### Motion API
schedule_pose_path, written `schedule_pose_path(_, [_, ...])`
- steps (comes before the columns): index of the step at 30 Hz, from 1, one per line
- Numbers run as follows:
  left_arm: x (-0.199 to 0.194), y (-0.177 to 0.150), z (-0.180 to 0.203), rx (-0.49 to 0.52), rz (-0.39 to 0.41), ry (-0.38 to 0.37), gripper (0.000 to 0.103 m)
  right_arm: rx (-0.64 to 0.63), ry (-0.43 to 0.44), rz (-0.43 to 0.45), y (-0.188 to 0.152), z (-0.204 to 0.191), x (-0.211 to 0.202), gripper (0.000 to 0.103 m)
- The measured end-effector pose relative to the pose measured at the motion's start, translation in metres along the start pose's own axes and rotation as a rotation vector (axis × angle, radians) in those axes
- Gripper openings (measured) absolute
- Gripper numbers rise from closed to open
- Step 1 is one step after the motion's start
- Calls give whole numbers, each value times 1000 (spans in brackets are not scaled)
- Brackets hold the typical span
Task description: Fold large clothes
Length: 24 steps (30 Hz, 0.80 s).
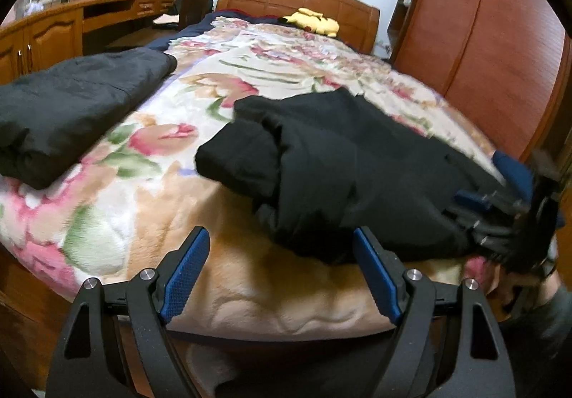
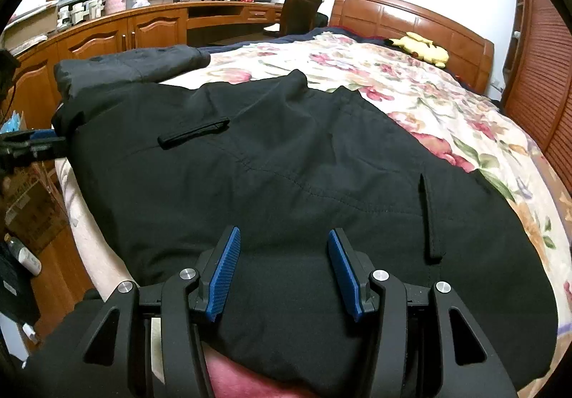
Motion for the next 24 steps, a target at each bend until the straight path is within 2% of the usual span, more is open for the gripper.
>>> schedule_pose_path(2, [3, 4, 1, -35, -17, -35, 83, -7, -2, 1, -1, 1, -1, 53])
schedule_pose_path(5, [11, 8, 3, -64, -28, -48, 83, -21, -2, -2, -2, 1, -4, 53])
schedule_pose_path(6, [13, 9, 2, -71, -28, -46, 79, -24, -1, -4, -2, 2, -5, 53])
schedule_pose_path(7, [16, 11, 3, -79, -32, -47, 67, -24, 2, -6, -2, 3, -6, 53])
schedule_pose_path(10, [22, 15, 3, -114, -59, -69, 47, -23, 13, -12, -2, 5, -9, 53])
schedule_pose_path(13, [19, 19, 15, -84, -41, -75, 27, -16, 24, -16, -2, 7, -11, 53])
schedule_pose_path(18, [7, 31, 54, 28, 51, -46, 20, -7, 26, -29, -2, 6, -9, 53])
schedule_pose_path(24, [-3, 52, 107, 123, 106, -98, 19, 7, 39, -35, -1, 10, -8, 53])
Point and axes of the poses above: each gripper's, at about its wrist camera, not at the fingertips, and x roughly the way its jaws point, z to its right, y to its top, the point moved 1 cm from there along x, roughly the way its jaws point, and after that the axes turned 15 degrees about -x, right-handed, at the moved point
